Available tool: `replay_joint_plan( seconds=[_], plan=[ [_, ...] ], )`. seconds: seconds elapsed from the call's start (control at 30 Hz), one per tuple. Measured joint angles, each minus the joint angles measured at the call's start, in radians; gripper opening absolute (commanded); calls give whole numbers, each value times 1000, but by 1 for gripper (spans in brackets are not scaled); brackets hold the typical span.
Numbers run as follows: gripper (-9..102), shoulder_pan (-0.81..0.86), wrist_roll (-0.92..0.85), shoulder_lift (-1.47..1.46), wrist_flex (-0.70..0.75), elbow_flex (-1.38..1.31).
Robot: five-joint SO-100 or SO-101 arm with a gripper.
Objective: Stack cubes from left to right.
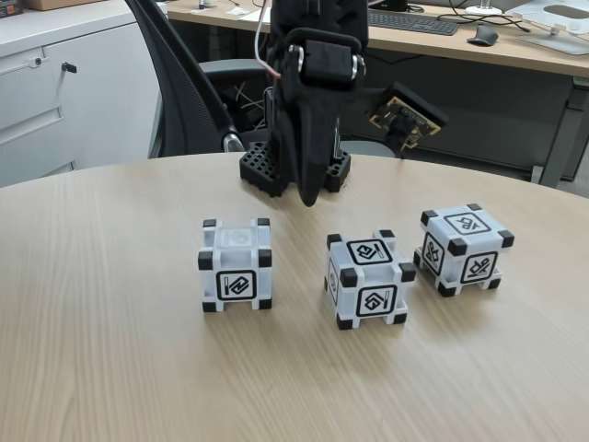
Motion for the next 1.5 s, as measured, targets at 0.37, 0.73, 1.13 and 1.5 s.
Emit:
replay_joint_plan(
  seconds=[0.37,0.73,1.13,1.5],
  plan=[
    [0,0,-9,0,0,0],
    [0,0,5,-8,0,0],
    [0,0,129,-541,-23,-227],
    [0,0,244,-1137,-32,-762]
  ],
)
